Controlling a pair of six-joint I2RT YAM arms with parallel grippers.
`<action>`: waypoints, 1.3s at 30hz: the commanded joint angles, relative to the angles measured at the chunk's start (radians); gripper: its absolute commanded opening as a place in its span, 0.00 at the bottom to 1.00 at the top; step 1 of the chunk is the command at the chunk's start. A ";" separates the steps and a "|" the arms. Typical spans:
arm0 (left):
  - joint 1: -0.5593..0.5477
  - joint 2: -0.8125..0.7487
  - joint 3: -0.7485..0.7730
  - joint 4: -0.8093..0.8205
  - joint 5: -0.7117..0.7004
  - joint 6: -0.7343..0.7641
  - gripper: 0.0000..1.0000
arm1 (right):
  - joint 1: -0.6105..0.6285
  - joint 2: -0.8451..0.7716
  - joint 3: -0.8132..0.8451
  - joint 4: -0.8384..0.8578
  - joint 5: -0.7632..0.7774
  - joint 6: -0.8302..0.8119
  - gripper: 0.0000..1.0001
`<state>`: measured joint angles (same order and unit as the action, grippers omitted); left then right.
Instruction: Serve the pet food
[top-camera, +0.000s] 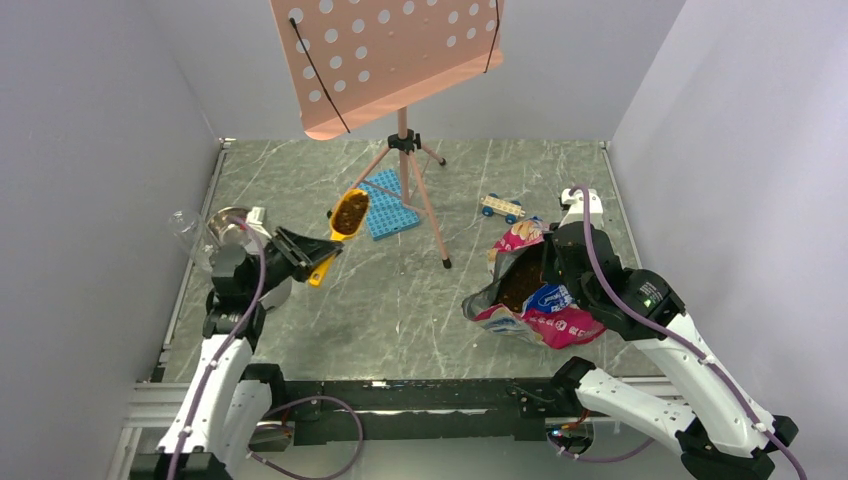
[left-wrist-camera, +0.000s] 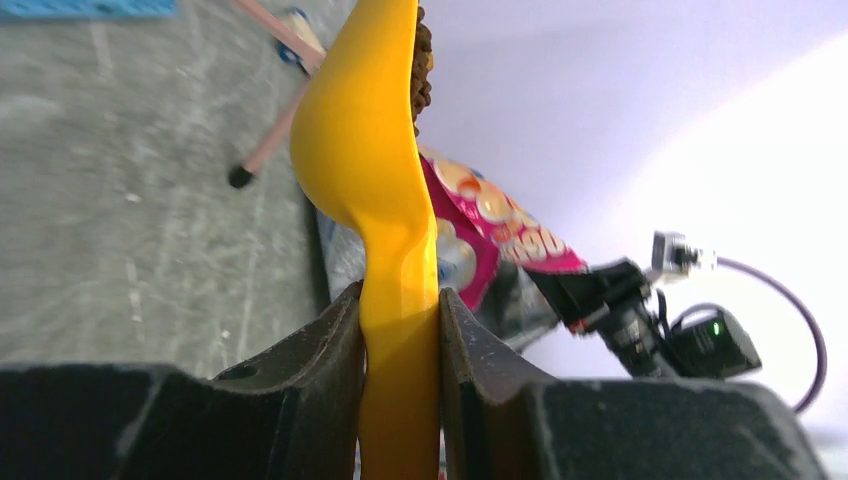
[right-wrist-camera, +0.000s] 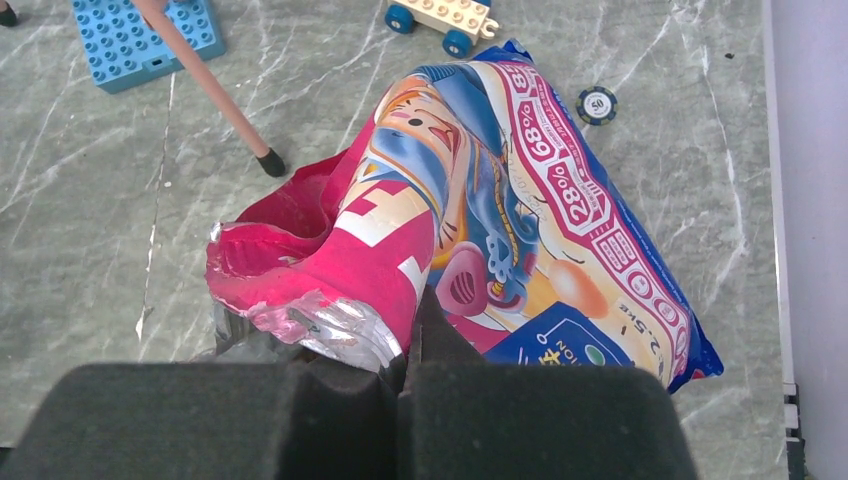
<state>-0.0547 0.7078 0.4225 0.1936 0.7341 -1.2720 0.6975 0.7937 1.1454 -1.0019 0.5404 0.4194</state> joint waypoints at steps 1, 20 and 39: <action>0.180 -0.063 -0.015 -0.011 0.070 0.056 0.00 | 0.001 -0.042 0.060 0.082 0.034 -0.025 0.00; 0.626 -0.308 -0.172 -0.170 -0.002 0.026 0.00 | 0.000 -0.093 0.025 0.135 -0.082 -0.090 0.00; 0.777 -0.116 -0.310 0.187 -0.129 -0.156 0.00 | 0.000 -0.123 0.012 0.141 -0.102 -0.116 0.00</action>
<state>0.7044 0.5591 0.0994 0.2070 0.6270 -1.4052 0.6975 0.7002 1.1091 -1.0016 0.4164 0.3153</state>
